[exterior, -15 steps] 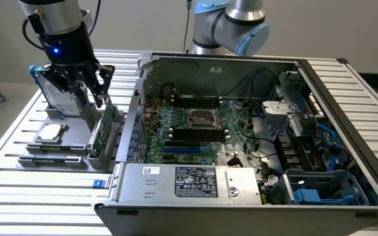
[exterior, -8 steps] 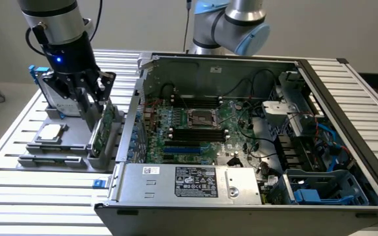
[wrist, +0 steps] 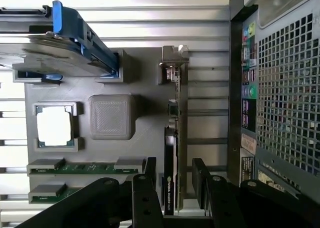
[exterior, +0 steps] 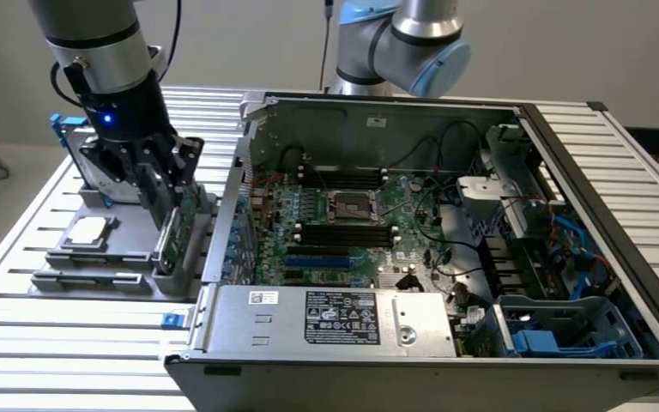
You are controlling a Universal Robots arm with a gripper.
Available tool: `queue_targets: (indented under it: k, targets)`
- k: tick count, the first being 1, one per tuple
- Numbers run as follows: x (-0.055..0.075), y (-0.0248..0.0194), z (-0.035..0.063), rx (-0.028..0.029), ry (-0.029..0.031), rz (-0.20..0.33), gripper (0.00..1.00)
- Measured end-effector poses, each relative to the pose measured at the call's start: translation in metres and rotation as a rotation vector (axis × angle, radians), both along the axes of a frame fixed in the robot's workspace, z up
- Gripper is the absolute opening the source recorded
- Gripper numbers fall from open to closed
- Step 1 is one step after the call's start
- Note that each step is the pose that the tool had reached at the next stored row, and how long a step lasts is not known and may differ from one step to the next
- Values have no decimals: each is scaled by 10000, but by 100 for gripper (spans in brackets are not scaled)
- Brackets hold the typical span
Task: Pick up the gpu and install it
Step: 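Pick up the gpu and move the gpu toward the slot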
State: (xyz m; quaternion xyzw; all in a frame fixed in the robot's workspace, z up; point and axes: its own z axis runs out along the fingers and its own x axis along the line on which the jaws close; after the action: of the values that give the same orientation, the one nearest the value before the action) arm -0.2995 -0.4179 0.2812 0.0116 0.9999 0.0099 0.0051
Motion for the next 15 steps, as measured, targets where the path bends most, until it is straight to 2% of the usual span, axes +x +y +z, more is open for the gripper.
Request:
queue_targets:
  k: [15]
  targets:
    - [-3, -10, -272, 1, -1, 1, 42]
